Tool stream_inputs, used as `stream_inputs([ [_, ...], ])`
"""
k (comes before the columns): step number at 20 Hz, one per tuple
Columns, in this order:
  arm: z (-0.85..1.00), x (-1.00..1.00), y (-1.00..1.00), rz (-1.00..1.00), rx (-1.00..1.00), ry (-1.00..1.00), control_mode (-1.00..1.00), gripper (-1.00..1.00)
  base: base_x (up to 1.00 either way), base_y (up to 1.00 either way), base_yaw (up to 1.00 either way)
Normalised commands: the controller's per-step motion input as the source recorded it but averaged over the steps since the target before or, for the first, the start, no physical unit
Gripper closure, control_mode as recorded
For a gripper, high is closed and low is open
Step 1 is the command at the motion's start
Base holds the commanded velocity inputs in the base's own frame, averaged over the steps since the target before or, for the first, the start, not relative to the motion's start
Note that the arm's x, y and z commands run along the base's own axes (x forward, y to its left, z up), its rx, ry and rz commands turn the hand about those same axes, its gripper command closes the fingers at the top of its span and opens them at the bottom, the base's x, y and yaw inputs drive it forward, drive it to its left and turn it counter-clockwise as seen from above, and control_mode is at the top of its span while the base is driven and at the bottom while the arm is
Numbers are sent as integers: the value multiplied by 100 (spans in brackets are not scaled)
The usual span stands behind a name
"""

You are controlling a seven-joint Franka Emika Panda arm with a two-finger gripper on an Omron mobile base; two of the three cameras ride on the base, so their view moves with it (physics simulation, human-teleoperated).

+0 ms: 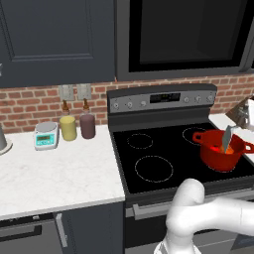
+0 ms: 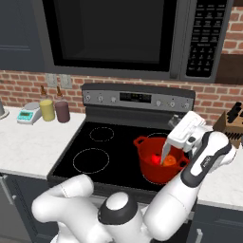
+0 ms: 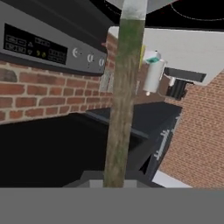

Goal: Put the squash and tomato in the pot. Retrieve the spatula and lightly stir the vegetables in the pot.

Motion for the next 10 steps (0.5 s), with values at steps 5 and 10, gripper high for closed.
stream_inputs([
  [5, 10, -9, 0, -1, -3, -4, -100, 100, 0, 0, 0],
  [10, 2, 0, 20, 0, 0, -1, -100, 100, 0, 0, 0],
])
